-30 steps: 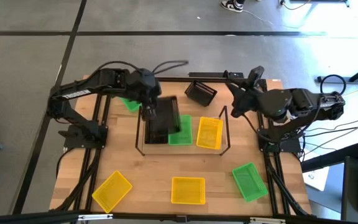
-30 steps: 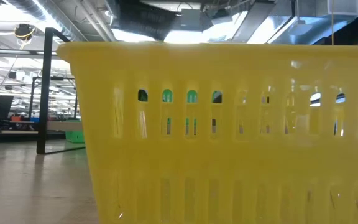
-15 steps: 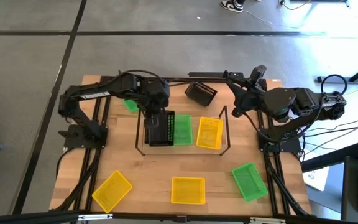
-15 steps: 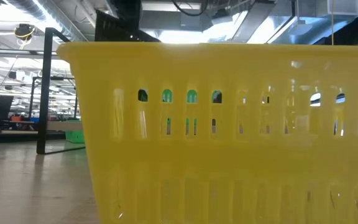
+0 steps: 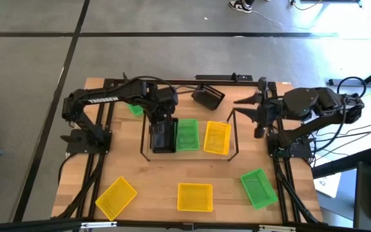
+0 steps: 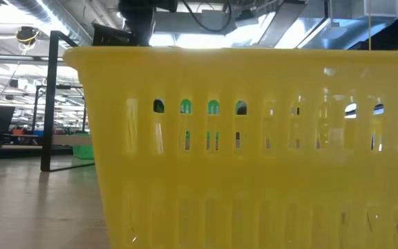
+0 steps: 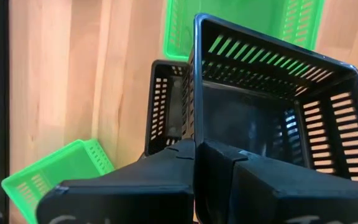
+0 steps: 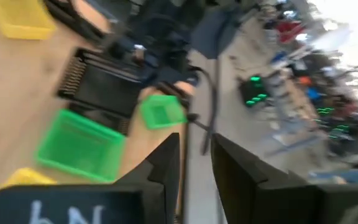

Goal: Stack baskets on shelf by color
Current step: Stack the right black bin on top of the black bin on the shelf

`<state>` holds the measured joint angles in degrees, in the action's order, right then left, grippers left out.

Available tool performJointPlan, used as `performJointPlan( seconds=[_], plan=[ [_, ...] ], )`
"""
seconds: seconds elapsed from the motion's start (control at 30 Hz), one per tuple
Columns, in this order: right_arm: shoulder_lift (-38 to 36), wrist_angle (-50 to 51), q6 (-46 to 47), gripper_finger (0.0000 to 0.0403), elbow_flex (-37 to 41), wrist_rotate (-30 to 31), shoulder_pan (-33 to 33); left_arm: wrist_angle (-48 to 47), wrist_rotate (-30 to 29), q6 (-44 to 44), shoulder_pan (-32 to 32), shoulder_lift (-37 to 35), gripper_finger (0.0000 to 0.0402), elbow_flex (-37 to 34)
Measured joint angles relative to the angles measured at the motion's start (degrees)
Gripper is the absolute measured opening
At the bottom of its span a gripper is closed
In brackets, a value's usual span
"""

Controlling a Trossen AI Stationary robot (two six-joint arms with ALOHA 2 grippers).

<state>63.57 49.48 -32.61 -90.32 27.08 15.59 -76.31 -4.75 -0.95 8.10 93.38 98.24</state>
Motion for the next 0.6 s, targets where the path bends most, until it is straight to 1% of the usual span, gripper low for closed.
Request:
performJointPlan(
  seconds=[0.23, 0.37, 0.47, 0.6],
  plan=[
    [-1.0, 8.4, 11.5, 0.0094, 0.0, -10.7, -0.1, 0.1, 0.0, 0.0, 0.0, 0.0, 0.0, -1.2],
    [-1.0, 10.3, 16.2, 0.0094, 0.0, -16.6, 0.0, 1.3, 0.0, 1.4, 0.0, 0.0, 0.0, -1.2],
    [-1.1, 10.3, 17.6, 0.0094, 0.0, -18.9, 0.0, 2.4, 0.0, 1.6, 0.3, 0.0, 0.0, -1.2],
    [-1.1, 10.3, 17.6, 0.0094, 0.0, -19.2, 0.0, 2.3, 0.0, 1.6, 1.0, 0.0, 0.0, -1.2]
  ],
)
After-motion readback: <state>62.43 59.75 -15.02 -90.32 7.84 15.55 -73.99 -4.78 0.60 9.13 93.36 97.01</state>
